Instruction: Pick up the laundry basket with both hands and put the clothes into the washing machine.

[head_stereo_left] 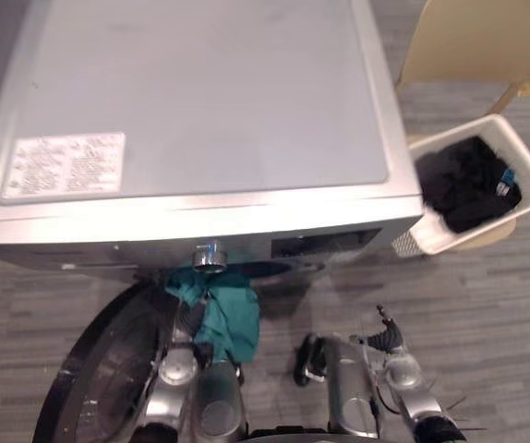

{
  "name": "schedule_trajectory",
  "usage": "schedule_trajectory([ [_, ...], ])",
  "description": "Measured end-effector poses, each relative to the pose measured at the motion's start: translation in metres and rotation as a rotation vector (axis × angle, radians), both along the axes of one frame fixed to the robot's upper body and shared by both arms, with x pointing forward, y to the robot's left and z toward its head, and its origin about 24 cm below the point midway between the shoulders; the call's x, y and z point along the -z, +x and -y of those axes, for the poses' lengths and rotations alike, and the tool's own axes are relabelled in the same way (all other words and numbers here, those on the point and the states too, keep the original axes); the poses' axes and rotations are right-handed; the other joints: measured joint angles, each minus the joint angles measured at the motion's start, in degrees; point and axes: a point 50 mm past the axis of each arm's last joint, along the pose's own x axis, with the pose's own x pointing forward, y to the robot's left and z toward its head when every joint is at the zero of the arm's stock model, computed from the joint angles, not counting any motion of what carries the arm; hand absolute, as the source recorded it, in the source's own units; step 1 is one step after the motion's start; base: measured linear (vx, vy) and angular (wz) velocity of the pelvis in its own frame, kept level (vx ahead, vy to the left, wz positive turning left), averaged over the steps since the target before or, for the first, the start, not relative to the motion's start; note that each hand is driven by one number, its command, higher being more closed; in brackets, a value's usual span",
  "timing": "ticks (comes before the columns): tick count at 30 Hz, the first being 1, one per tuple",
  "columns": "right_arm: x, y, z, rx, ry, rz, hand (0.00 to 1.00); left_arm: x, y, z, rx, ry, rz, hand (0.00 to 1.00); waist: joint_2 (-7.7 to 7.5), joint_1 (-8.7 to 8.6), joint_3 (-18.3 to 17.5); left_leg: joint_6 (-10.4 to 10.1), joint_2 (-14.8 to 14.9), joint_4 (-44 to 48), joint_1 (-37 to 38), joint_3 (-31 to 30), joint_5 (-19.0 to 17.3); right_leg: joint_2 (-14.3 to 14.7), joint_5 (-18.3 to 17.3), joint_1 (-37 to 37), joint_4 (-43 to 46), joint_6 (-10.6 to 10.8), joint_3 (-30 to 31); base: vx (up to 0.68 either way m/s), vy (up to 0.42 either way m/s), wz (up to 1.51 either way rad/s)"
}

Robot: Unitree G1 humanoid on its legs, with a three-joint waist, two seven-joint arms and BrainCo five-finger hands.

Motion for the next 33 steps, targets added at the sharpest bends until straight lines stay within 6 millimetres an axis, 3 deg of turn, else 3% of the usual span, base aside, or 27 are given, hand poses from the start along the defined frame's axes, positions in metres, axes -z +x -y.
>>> schedule_trajectory([
  [4,-0.019,0.022,-0.002,0.022,-0.001,0.097,0.00,-0.022,0.025,0.005,-0.023,0.004,0.100,1.00,-0.33,-0.12,1.5,1.5,0.6,8.2,-7.0,0.1,-4.0,-1.5,-2.4,-8.0,8.6,0.8,2.5,-0.11,0.067,-0.15],
  [8,-0.058,0.048,-0.010,0.056,0.040,0.299,0.00,-0.062,0.056,0.006,-0.078,-0.016,0.260,1.00,-0.57,-0.17,2.9,3.3,2.6,21.3,-20.7,-1.4,-8.0,-2.5,-5.4,-21.6,20.8,0.7,4.6,-0.21,0.047,-0.10],
  [11,-0.093,0.056,-0.017,0.101,0.092,0.471,0.00,-0.114,0.074,0.009,-0.094,-0.024,0.455,1.00,-1.32,0.01,4.2,4.1,3.3,29.6,-32.9,-3.6,-9.3,-3.6,-6.6,-32.6,28.6,-0.3,4.7,-0.19,-0.006,0.04],
  [13,-0.113,0.057,-0.022,0.113,0.128,0.570,0.00,-0.163,0.083,0.011,-0.104,-0.022,0.636,1.00,-1.72,0.02,4.8,4.3,3.4,34.9,-40.8,-5.2,-9.5,-4.5,-7.5,-39.6,34.2,-0.6,4.9,-0.14,-0.056,0.10],
  [14,-0.116,0.056,-0.023,0.113,0.132,0.588,0.00,-0.175,0.085,0.011,-0.108,-0.019,0.681,1.00,-1.72,0.00,4.9,4.4,3.4,36.3,-42.4,-5.7,-9.5,-4.7,-7.7,-41.1,35.6,-0.9,5.0,-0.07,-0.040,0.12],
  [16,-0.127,0.052,-0.024,0.113,0.145,0.650,0.00,-0.224,0.088,0.009,-0.126,0.004,0.854,1.00,-1.89,0.02,5.0,4.7,3.2,41.7,-47.5,-7.1,-10.3,-5.8,-9.2,-45.8,41.5,-1.3,5.6,-0.05,-0.047,0.11],
  [17,-0.131,0.051,-0.024,0.111,0.145,0.671,0.00,-0.235,0.088,0.008,-0.131,0.018,0.896,1.00,-1.87,-0.19,5.0,4.6,3.1,43.1,-48.6,-7.5,-10.5,-6.2,-9.7,-46.7,43.1,-1.5,5.7,-0.06,-0.069,0.14],
  [18,-0.137,0.050,-0.024,0.110,0.146,0.705,0.00,-0.259,0.088,0.008,-0.141,0.042,0.979,1.00,-1.96,-0.37,5.0,4.3,2.9,45.5,-50.7,-8.4,-11.0,-6.6,-10.6,-48.4,45.7,-1.5,5.8,-0.06,-0.083,0.18],
  [22,-0.152,0.049,-0.020,0.110,0.141,0.783,0.00,-0.332,0.083,0.027,-0.122,0.187,1.226,1.00,-2.45,-0.58,5.2,4.5,2.4,51.2,-56.4,-11.1,-11.3,-7.7,-12.7,-52.4,51.9,-2.1,5.5,-0.06,-0.081,0.15],
  [24,-0.158,0.049,-0.020,0.102,0.141,0.817,0.00,-0.360,0.079,0.040,-0.081,0.280,1.318,1.00,-2.56,-0.95,5.3,4.5,2.3,52.6,-58.5,-11.9,-11.3,-8.4,-13.1,-53.7,53.4,-2.7,5.0,-0.04,-0.064,0.10],
  [29,-0.166,0.052,-0.022,0.081,0.143,0.856,0.00,-0.404,0.079,0.063,-0.065,0.460,1.427,1.00,-3.67,-1.56,5.5,4.4,2.5,55.5,-62.0,-13.2,-11.3,-8.7,-13.7,-55.9,56.3,-3.2,4.4,-0.01,-0.062,0.06],
  [30,-0.169,0.051,-0.022,0.075,0.140,0.874,0.00,-0.409,0.081,0.065,-0.074,0.493,1.429,0.00,-3.72,-1.61,5.5,4.3,2.4,56.4,-63.1,-13.7,-11.2,-8.8,-13.7,-56.7,57.0,-3.4,4.3,0.02,-0.046,0.01],
  [33,-0.175,0.054,-0.022,0.060,0.132,0.902,0.00,-0.410,0.094,0.062,-0.111,0.551,1.368,0.00,-4.21,-1.81,5.6,4.3,2.1,58.5,-65.5,-14.7,-11.2,-9.2,-14.0,-58.2,59.1,-3.5,4.2,0.04,-0.030,0.04],
])
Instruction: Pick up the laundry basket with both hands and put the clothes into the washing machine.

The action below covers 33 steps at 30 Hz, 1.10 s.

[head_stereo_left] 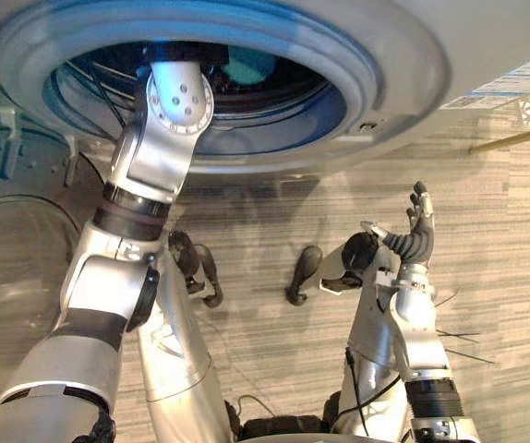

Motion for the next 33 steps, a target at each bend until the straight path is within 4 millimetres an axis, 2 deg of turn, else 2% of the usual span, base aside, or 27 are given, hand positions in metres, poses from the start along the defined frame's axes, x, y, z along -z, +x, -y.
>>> schedule_trajectory([
  [6,-0.005,0.003,-0.003,-0.020,-0.020,0.014,0.00,0.015,0.025,-0.009,-0.115,0.042,-0.179,0.00,-0.52,-0.04,0.0,0.0,-1.0,1.0,-2.0,-0.6,0.1,0.0,-0.4,-1.2,1.1,0.4,0.5,0.03,-0.022,0.07],
  [9,-0.004,0.003,-0.004,-0.049,-0.028,0.005,0.00,0.022,0.033,-0.004,-0.158,0.126,-0.252,0.00,-0.54,0.16,0.0,0.2,-1.0,1.0,-2.0,-0.6,0.2,0.0,-0.4,-1.2,1.2,0.4,0.5,0.00,0.000,0.00],
  [13,-0.002,0.004,-0.005,-0.073,-0.024,-0.005,0.00,0.034,0.040,-0.001,-0.148,0.125,-0.340,0.00,-0.54,0.26,0.0,0.1,-1.1,1.0,-1.6,-0.7,0.2,0.0,-0.5,-0.7,1.2,0.5,0.6,0.01,-0.027,0.01],
  [17,0.007,0.005,-0.004,-0.100,0.002,-0.047,0.00,0.069,0.047,-0.011,-0.161,0.095,-0.444,0.00,-0.62,0.52,-0.1,-0.6,-1.6,-0.8,1.1,-0.5,0.4,0.0,-0.6,1.7,-0.1,0.7,0.4,0.01,-0.043,0.09],
  [19,0.018,0.004,-0.004,-0.108,0.010,-0.095,0.00,0.098,0.045,-0.014,-0.165,0.093,-0.501,0.00,-0.72,1.31,-0.1,-1.4,-1.7,-4.5,4.3,0.0,1.4,-0.1,-0.6,5.0,-3.3,0.7,-0.5,0.01,-0.064,0.18],
  [20,0.022,0.003,-0.003,-0.108,0.014,-0.109,0.00,0.106,0.044,-0.013,-0.164,0.093,-0.517,0.00,-0.72,1.55,-0.1,-1.4,-1.7,-5.7,5.4,0.2,1.7,-0.2,-0.5,6.2,-4.5,0.6,-0.9,0.02,-0.066,0.22],
  [22,0.035,-0.001,-0.002,-0.115,0.024,-0.165,0.00,0.144,0.040,-0.017,-0.148,0.063,-0.617,0.00,-1.05,2.60,-0.4,-2.2,-1.8,-11.4,10.8,0.6,3.2,-0.1,-0.1,12.1,-9.7,0.5,-2.9,0.04,-0.070,0.26],
  [23,0.037,-0.003,-0.002,-0.112,0.027,-0.173,0.00,0.156,0.038,-0.019,-0.143,0.046,-0.650,0.00,-1.13,2.94,-0.5,-2.3,-1.8,-13.1,12.6,0.7,3.7,0.0,0.0,14.0,-11.3,0.4,-3.5,0.05,-0.080,0.24],
  [25,0.043,-0.005,-0.004,-0.118,0.044,-0.197,0.00,0.206,0.028,-0.028,-0.119,-0.029,-0.792,0.00,-1.52,3.85,-0.9,-3.4,-1.9,-20.2,20.1,1.3,5.1,1.1,1.2,21.6,-18.4,0.5,-5.6,0.05,-0.079,0.17],
  [26,0.045,-0.006,-0.005,-0.123,0.048,-0.207,0.00,0.218,0.024,-0.032,-0.105,-0.068,-0.825,0.00,-1.74,3.86,-1.1,-3.6,-1.9,-22.2,22.0,1.5,5.5,1.4,1.5,23.5,-20.3,0.5,-6.1,0.05,-0.078,0.13],
  [27,0.052,-0.008,-0.006,-0.122,0.057,-0.238,0.00,0.246,0.014,-0.038,-0.086,-0.136,-0.900,0.00,-2.36,4.19,-2.2,-4.1,-1.8,-26.0,25.9,2.3,6.1,2.0,2.2,26.9,-23.8,0.6,-6.5,0.07,-0.068,0.10],
  [28,0.064,-0.013,-0.004,-0.112,0.063,-0.293,0.00,0.278,0.001,-0.040,-0.060,-0.195,-0.989,0.00,-2.35,4.56,-3.9,-4.2,-1.8,-29.7,29.6,2.7,7.0,2.7,2.9,30.6,-27.7,0.9,-7.4,0.08,-0.060,0.09],
  [29,0.072,-0.016,-0.002,-0.104,0.069,-0.330,0.00,0.294,-0.007,-0.041,-0.051,-0.225,-1.035,0.00,-2.44,4.77,-4.5,-4.4,-1.8,-31.5,31.7,2.8,7.2,3.1,3.2,32.7,-29.5,1.0,-7.8,0.10,-0.040,0.14],
  [30,0.089,-0.024,0.002,-0.081,0.084,-0.410,0.00,0.325,-0.026,-0.042,-0.015,-0.324,-1.126,0.00,-2.42,5.29,-5.5,-4.8,-1.9,-35.6,37.0,3.9,8.0,3.6,3.9,37.9,-33.6,1.2,-8.6,0.11,-0.018,0.16],
  [31,0.098,-0.028,0.004,-0.070,0.092,-0.450,0.00,0.339,-0.036,-0.044,-0.004,-0.366,-1.167,0.00,-2.44,5.31,-5.8,-4.9,-2.1,-37.9,39.8,4.3,8.3,3.8,4.2,40.5,-35.8,1.5,-9.0,0.15,-0.011,0.25],
  [32,0.115,-0.039,0.008,-0.046,0.108,-0.530,0.00,0.366,-0.057,-0.051,-0.012,-0.434,-1.251,0.00,-2.54,5.29,-7.2,-5.1,-2.8,-42.6,45.1,5.3,9.3,4.0,5.2,45.3,-40.1,2.1,-9.5,0.14,-0.003,0.19],
  [33,0.128,-0.048,0.011,-0.027,0.121,-0.593,0.00,0.384,-0.075,-0.054,-0.016,-0.487,-1.313,0.00,-2.48,5.53,-8.5,-5.1,-3.1,-46.4,49.0,6.4,10.1,4.3,6.2,48.6,-43.7,2.4,-9.6,0.15,0.001,0.08],
])
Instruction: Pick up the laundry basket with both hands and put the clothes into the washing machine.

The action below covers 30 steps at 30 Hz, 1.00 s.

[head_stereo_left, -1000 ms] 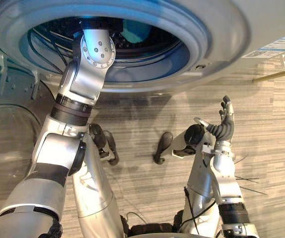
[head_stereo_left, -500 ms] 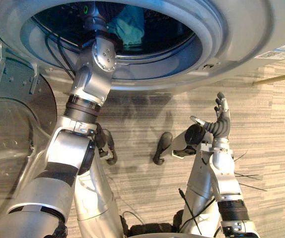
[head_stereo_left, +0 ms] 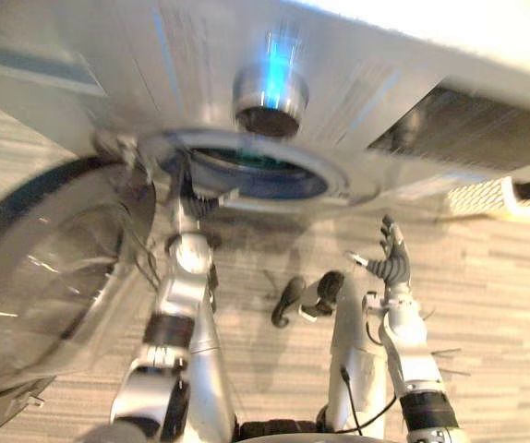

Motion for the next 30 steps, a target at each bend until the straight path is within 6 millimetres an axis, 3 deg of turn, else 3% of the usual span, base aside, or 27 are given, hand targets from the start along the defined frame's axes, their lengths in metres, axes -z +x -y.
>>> schedule_trajectory([
  [2,0.026,-0.023,0.006,0.030,0.010,-0.130,0.00,0.034,-0.033,-0.006,-0.035,-0.070,-0.132,0.00,0.74,1.14,-2.5,-0.2,0.0,-8.2,8.1,2.4,2.0,1.7,2.8,6.8,-8.3,0.7,0.0,0.17,0.002,-0.13],
  [6,0.069,-0.063,0.008,0.083,0.060,-0.366,0.00,0.087,-0.085,-0.017,-0.053,-0.119,-0.402,0.00,2.12,0.91,-7.3,-0.3,-0.6,-22.7,20.3,6.8,6.2,4.6,8.8,16.7,-23.4,2.3,0.6,0.15,0.015,-0.22],
  [9,0.093,-0.089,0.011,0.121,0.086,-0.519,0.00,0.109,-0.104,-0.017,-0.042,-0.136,-0.527,0.00,3.41,0.47,-10.8,-0.1,-1.8,-34.1,27.5,9.9,10.4,6.6,14.4,22.1,-35.3,3.5,1.8,0.13,0.050,-0.33],
  [13,0.103,-0.104,0.021,0.172,0.105,-0.595,0.00,0.124,-0.120,-0.016,0.013,-0.096,-0.646,0.00,5.64,-2.15,-12.9,0.2,-4.2,-47.9,37.7,16.3,15.3,8.7,22.0,28.6,-49.3,4.8,6.1,0.14,0.079,-0.61],
  [17,0.105,-0.109,0.029,0.234,0.135,-0.601,0.00,0.129,-0.119,-0.013,0.079,-0.058,-0.692,0.00,6.24,-2.43,-13.3,0.1,-4.1,-51.2,43.1,24.2,15.4,10.8,25.7,29.8,-54.8,5.2,13.1,0.07,0.060,-1.07],
  [20,0.103,-0.104,0.030,0.251,0.151,-0.584,0.00,0.127,-0.112,-0.013,0.126,-0.008,-0.696,0.00,6.25,-3.99,-13.3,-0.5,-3.0,-52.2,45.9,32.2,14.9,12.7,30.1,28.8,-58.5,4.8,15.8,-0.04,0.017,-1.43],
  [21,0.103,-0.100,0.028,0.251,0.159,-0.579,0.00,0.127,-0.112,-0.017,0.125,0.003,-0.700,0.00,6.03,-4.36,-13.5,-0.7,-2.2,-52.4,47.1,37.2,14.6,11.7,28.4,27.7,-58.8,0.9,9.3,-0.08,-0.009,-1.42],
  [22,0.103,-0.100,0.029,0.255,0.162,-0.578,0.00,0.128,-0.112,-0.016,0.129,0.006,-0.706,0.00,6.29,-4.90,-13.5,-0.8,-1.7,-52.4,47.8,39.6,14.4,10.7,27.6,27.3,-57.4,0.3,4.9,-0.09,-0.033,-1.83],
  [23,0.103,-0.100,0.029,0.262,0.166,-0.578,0.00,0.128,-0.112,-0.015,0.152,0.022,-0.710,0.00,7.26,-5.41,-13.3,-1.4,-0.3,-52.2,49.1,44.1,14.0,8.2,25.0,26.3,-53.7,-1.3,-6.6,0.01,-0.074,-1.98],
  [24,0.104,-0.100,0.029,0.261,0.166,-0.582,0.00,0.128,-0.112,-0.017,0.160,0.034,-0.714,0.00,6.89,-5.34,-13.6,-2.7,1.3,-50.6,50.6,49.3,13.0,5.6,23.4,26.1,-50.1,-3.8,-16.8,0.03,-0.116,-2.21],
  [26,0.105,-0.099,0.031,0.259,0.157,-0.595,0.00,0.130,-0.115,-0.017,0.160,0.031,-0.728,0.00,6.60,-5.19,-14.8,-4.8,3.3,-46.9,53.7,57.7,11.4,3.4,22.4,26.2,-45.4,-3.0,-26.2,0.16,-0.217,-2.50],
  [28,0.103,-0.096,0.036,0.253,0.138,-0.595,0.00,0.130,-0.113,-0.014,0.168,0.022,-0.733,0.00,7.21,-5.97,-14.6,-5.5,5.5,-43.2,55.1,60.0,10.9,4.9,20.5,23.5,-42.0,-3.0,-21.9,0.19,-0.206,-1.81],
  [29,0.103,-0.098,0.041,0.251,0.122,-0.601,0.00,0.130,-0.110,-0.011,0.169,0.010,-0.724,0.00,7.78,-6.53,-14.4,-5.3,8.3,-37.8,55.5,60.1,9.7,6.0,19.3,22.2,-40.0,-3.1,-18.5,0.24,-0.188,-1.70],
  [30,0.104,-0.100,0.045,0.248,0.108,-0.617,0.00,0.131,-0.113,-0.010,0.155,-0.009,-0.728,0.00,8.74,-6.35,-14.2,-3.4,13.0,-28.7,55.9,59.5,9.3,8.4,17.9,21.7,-38.8,-3.7,-14.4,0.24,-0.166,-2.06],
])
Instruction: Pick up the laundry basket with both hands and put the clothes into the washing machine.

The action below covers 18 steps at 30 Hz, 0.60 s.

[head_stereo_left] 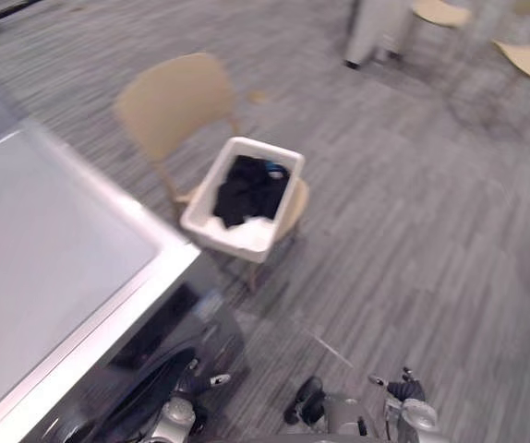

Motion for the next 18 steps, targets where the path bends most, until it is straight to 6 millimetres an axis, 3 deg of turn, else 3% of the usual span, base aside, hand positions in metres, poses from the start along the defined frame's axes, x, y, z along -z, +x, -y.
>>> schedule_trajectory([
  [1,0.002,-0.003,-0.001,-0.011,0.002,-0.017,0.00,0.002,-0.004,0.003,-0.020,-0.018,-0.009,0.00,1.01,0.22,-0.1,6.9,4.6,10.0,-1.1,-3.6,1.5,2.4,-1.1,0.1,0.4,-0.9,3.5,0.25,-0.122,-2.14],
  [2,0.001,-0.001,0.001,-0.012,-0.005,-0.021,0.00,0.003,-0.005,0.008,-0.050,-0.045,-0.011,0.00,1.62,0.69,0.4,11.3,6.5,18.3,-3.7,-9.9,0.4,4.2,-2.2,0.6,0.7,-2.1,6.6,0.24,-0.116,-1.94],
  [3,0.002,-0.003,0.001,-0.012,-0.004,-0.036,0.00,0.004,-0.005,0.013,-0.074,-0.071,-0.006,0.00,1.73,0.80,1.1,10.8,4.7,24.1,-9.0,-20.4,-1.0,5.6,-2.9,1.7,0.6,-2.6,9.7,0.23,-0.104,-1.71],
  [4,0.003,-0.005,-0.001,-0.011,0.002,-0.045,0.00,0.004,-0.006,0.018,-0.099,-0.097,-0.006,0.00,1.44,0.93,1.8,8.4,0.4,26.6,-14.0,-30.1,-2.4,6.4,-3.4,3.1,0.3,-2.7,12.2,0.21,-0.074,-1.50],
  [6,0.005,-0.005,-0.007,-0.018,0.017,-0.051,0.00,0.004,-0.010,0.017,-0.140,-0.120,0.014,0.00,0.67,1.47,2.6,5.1,-7.9,23.3,-21.3,-42.0,-4.6,8.2,-3.6,6.1,-2.0,-1.6,16.7,0.23,-0.052,-1.38],
  [7,0.006,-0.004,-0.010,-0.016,0.027,-0.047,0.00,0.001,-0.008,0.015,-0.152,-0.121,0.037,0.00,0.81,2.01,2.8,5.0,-11.4,17.5,-23.8,-44.5,-4.6,8.5,-3.2,7.9,-3.4,0.6,18.1,0.21,-0.019,-1.18],
  [9,0.006,-0.003,-0.014,-0.011,0.040,-0.041,0.00,0.000,-0.006,0.016,-0.175,-0.126,0.057,0.00,1.80,2.25,3.3,4.6,-14.6,6.9,-27.4,-44.9,-4.3,9.7,-2.6,11.0,-7.3,2.0,20.4,0.25,0.028,-0.79],
  [10,0.006,-0.003,-0.014,-0.006,0.042,-0.039,0.00,-0.001,-0.004,0.018,-0.186,-0.140,0.070,0.00,2.12,2.54,3.5,2.3,-16.7,-3.0,-28.1,-44.8,-2.3,10.2,-2.0,13.0,-10.0,2.8,21.5,0.29,0.056,-0.51],
  [11,0.006,-0.001,-0.014,-0.007,0.043,-0.037,0.00,-0.002,-0.002,0.018,-0.194,-0.147,0.082,0.00,1.96,2.77,3.8,3.3,-17.4,-6.3,-28.3,-45.0,1.0,10.3,-1.6,14.2,-11.6,3.2,22.3,0.34,0.076,-0.62],
  [12,0.006,0.001,-0.016,-0.010,0.045,-0.035,0.00,-0.003,-0.001,0.018,-0.193,-0.147,0.089,0.00,1.41,4.05,3.7,4.2,-18.8,-10.7,-26.9,-44.6,5.9,10.2,-0.6,16.3,-14.8,4.2,24.5,0.39,0.094,-0.64],
  [13,0.004,0.007,-0.017,-0.015,0.045,-0.021,0.00,-0.004,-0.001,0.018,-0.192,-0.145,0.090,0.00,1.14,4.36,3.6,5.7,-19.4,-10.7,-26.9,-44.3,6.5,10.0,-0.3,17.1,-16.2,4.4,26.0,0.42,0.107,-0.57],
  [15,0.003,0.016,-0.019,-0.026,0.051,-0.011,0.00,-0.004,0.002,0.019,-0.194,-0.150,0.097,0.00,1.02,4.11,3.7,9.4,-19.7,-6.2,-28.6,-44.3,3.0,9.3,-0.8,17.1,-15.3,5.3,26.9,0.43,0.157,-0.21],
  [16,0.004,0.016,-0.020,-0.027,0.053,-0.017,0.00,-0.005,0.003,0.019,-0.195,-0.152,0.098,0.00,0.99,4.28,3.7,9.7,-20.0,-5.8,-28.1,-44.2,2.0,8.8,-1.5,17.1,-14.0,6.4,27.0,0.53,0.227,-0.07],
  [17,0.005,0.014,-0.020,-0.034,0.055,-0.027,0.00,-0.004,0.002,0.019,-0.205,-0.157,0.088,0.00,0.66,4.11,3.9,9.7,-21.1,-7.4,-25.3,-44.1,0.5,6.9,-3.3,15.9,-7.2,9.3,26.9,0.56,0.253,0.03],
  [18,0.005,0.015,-0.021,-0.037,0.057,-0.029,0.00,-0.002,0.000,0.018,-0.209,-0.154,0.077,0.00,-0.15,4.23,4.1,10.3,-22.6,-9.8,-21.4,-43.6,0.0,4.3,-4.1,11.3,6.2,10.5,27.1,0.49,0.208,0.11],
])
